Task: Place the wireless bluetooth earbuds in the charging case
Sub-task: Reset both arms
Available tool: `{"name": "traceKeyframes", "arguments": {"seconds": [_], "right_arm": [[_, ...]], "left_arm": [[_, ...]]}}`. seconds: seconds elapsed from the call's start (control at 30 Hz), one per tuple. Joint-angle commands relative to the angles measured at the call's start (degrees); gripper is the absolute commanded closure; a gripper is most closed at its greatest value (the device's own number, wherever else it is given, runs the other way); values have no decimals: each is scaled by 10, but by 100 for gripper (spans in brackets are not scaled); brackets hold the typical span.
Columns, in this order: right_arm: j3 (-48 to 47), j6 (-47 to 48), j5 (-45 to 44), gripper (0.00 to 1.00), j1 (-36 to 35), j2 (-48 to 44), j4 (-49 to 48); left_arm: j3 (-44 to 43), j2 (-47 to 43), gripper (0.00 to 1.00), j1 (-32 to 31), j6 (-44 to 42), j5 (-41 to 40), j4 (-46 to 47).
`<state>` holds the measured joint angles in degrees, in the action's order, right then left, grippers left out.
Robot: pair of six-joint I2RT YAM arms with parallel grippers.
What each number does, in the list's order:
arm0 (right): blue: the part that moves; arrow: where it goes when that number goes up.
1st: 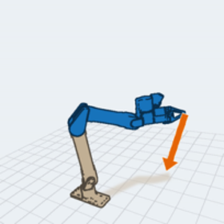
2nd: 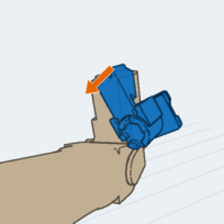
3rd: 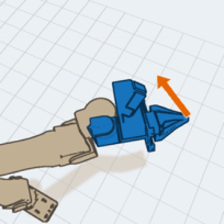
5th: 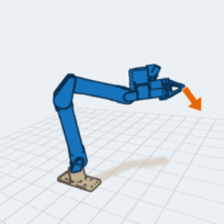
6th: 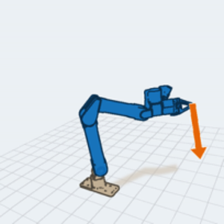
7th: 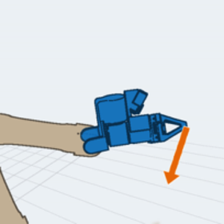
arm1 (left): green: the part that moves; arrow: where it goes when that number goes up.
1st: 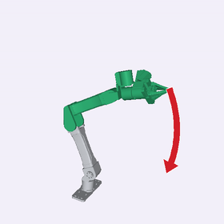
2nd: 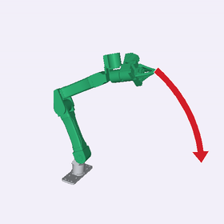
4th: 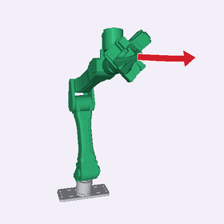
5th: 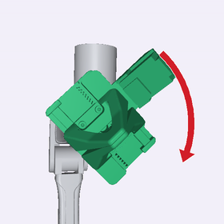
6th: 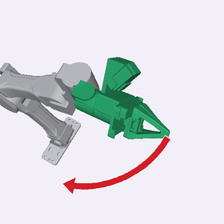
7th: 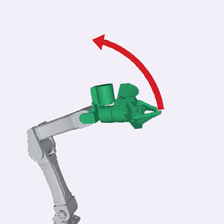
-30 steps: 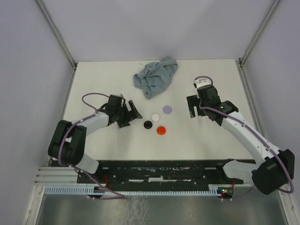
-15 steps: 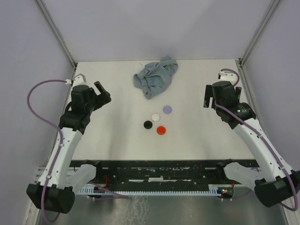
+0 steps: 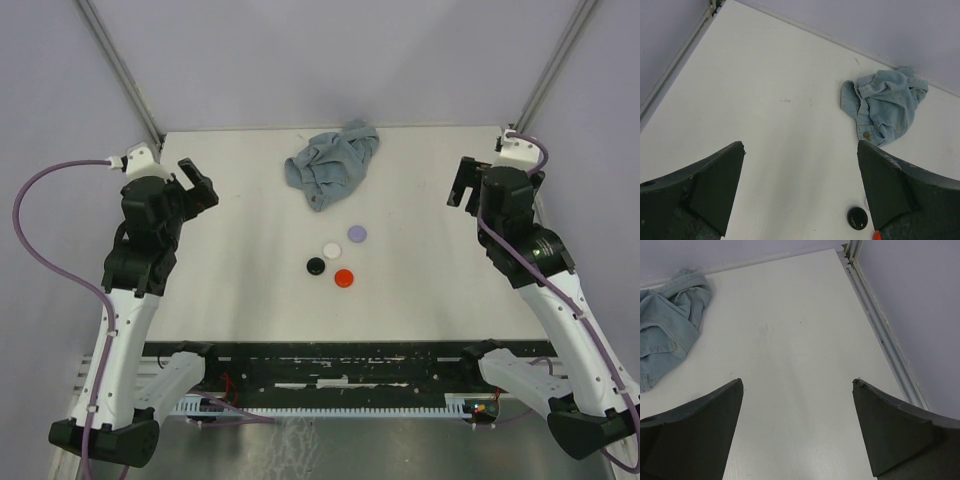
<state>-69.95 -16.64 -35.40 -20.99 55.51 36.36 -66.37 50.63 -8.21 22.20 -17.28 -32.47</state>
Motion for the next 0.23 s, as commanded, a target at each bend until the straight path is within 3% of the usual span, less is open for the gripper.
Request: {"name": "traceKeyframes", "arguments": {"seconds": [0.0,0.2], "right_arm": [[7,6,4,1,1,-16,-51],[4,6,-1,1,0,-11,-55]], "left_arm": [[-6,-3,1,-1,-28,9,17],[-4,3,1,-5,-30,21,26]]}}
